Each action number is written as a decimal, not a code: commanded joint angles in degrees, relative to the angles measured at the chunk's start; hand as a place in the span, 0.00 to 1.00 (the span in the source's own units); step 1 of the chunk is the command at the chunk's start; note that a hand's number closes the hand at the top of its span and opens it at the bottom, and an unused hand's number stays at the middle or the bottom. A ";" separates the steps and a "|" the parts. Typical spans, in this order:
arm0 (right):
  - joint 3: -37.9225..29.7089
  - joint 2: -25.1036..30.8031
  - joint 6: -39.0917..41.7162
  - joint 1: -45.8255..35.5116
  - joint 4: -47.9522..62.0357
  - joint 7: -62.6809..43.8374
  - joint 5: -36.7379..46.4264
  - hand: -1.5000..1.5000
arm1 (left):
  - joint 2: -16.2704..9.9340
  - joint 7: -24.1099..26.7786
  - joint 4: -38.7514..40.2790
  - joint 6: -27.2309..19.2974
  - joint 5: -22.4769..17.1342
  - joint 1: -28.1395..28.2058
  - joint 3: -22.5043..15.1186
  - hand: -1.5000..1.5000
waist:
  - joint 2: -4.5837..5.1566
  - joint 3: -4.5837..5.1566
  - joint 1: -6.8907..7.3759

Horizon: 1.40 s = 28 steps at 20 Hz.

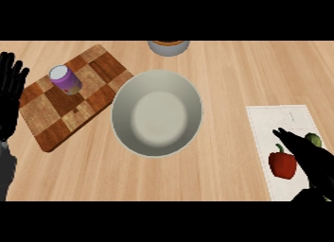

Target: Pick the bell pepper from the placemat and place it in the bowl

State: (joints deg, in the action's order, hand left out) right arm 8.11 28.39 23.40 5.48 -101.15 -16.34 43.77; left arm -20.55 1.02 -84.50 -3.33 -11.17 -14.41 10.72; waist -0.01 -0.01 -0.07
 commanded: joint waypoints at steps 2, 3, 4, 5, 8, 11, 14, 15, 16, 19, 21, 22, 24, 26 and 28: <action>-0.88 -1.17 -0.73 1.37 2.95 4.39 2.89 0.00 | -0.43 3.51 4.23 3.75 -0.35 0.35 2.33 0.50 | 0.01 0.02 -0.10; -2.12 -2.06 -1.15 -0.37 6.01 5.09 3.12 0.00 | 0.26 2.08 3.73 1.72 1.48 -1.68 1.36 0.50 | 0.02 0.01 -0.08; 0.08 -4.26 -0.08 0.22 1.71 1.53 4.59 0.00 | 2.66 2.33 1.50 -0.44 2.61 -0.53 0.12 0.50 | -0.01 0.02 -0.07; -1.94 -3.13 -1.97 0.17 6.42 5.85 4.92 0.00 | 0.85 -0.08 0.44 1.21 1.43 -0.85 1.37 0.50 | -0.01 0.01 -0.02; -2.58 -3.77 -0.74 -3.18 10.89 4.92 5.96 0.00 | 0.11 1.41 3.39 3.58 0.79 -0.99 2.29 0.50 | 0.03 0.01 0.05; -3.23 -5.42 -3.38 -3.95 15.61 5.34 7.87 0.00 | 0.65 -1.71 -2.57 3.11 0.06 1.61 2.53 0.50 | -0.01 0.00 0.21; -2.12 -8.03 -4.58 -5.59 17.91 4.49 10.04 0.00 | 2.64 2.24 2.55 2.20 1.99 -0.17 2.06 0.50 | 0.04 0.01 0.05; -2.72 -6.32 -4.36 -5.36 19.14 6.01 11.10 0.00 | 3.00 -0.38 -3.81 1.80 1.86 3.32 1.69 0.50 | -0.01 0.01 0.19; -2.58 -7.28 -1.98 -4.76 14.87 4.64 10.54 0.00 | 1.11 -1.04 -2.19 2.78 1.89 0.77 3.02 0.50 | -0.02 0.01 0.04; -3.36 -6.04 -10.76 -2.25 15.71 12.05 11.35 1.00 | 3.47 2.10 1.62 1.93 3.48 -0.02 1.06 0.50 | 0.00 0.01 -0.23; -4.94 -5.61 -13.74 -5.39 22.82 16.67 11.78 1.00 | 2.79 -2.14 -4.20 1.78 1.98 1.22 1.97 0.50 | -0.02 -0.01 0.20; -3.59 -6.99 -12.99 -5.54 21.37 14.48 13.52 1.00 | 1.86 -1.48 -2.66 2.83 1.59 0.76 3.17 0.50 | -0.01 0.00 0.12; -6.50 -4.83 -10.81 -8.26 21.56 15.01 12.25 1.00 | 2.37 -0.79 -4.45 2.96 2.65 2.72 2.23 0.50 | -0.03 0.01 0.23; -7.02 -4.72 -11.28 -7.07 22.49 16.56 12.79 1.00 | 6.14 0.41 -3.92 0.41 4.36 3.17 0.21 0.50 | -0.01 0.01 0.11; -9.44 -1.96 -11.94 -1.86 21.30 18.37 12.01 1.00 | 2.66 -2.00 -4.55 2.20 3.07 2.27 2.42 0.50 | -0.05 0.00 0.00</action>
State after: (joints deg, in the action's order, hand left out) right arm 1.26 24.57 12.80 1.08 -81.37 -0.19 55.54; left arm -17.51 0.35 -86.58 -1.41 -8.14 -13.62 12.81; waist -0.19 0.32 -0.14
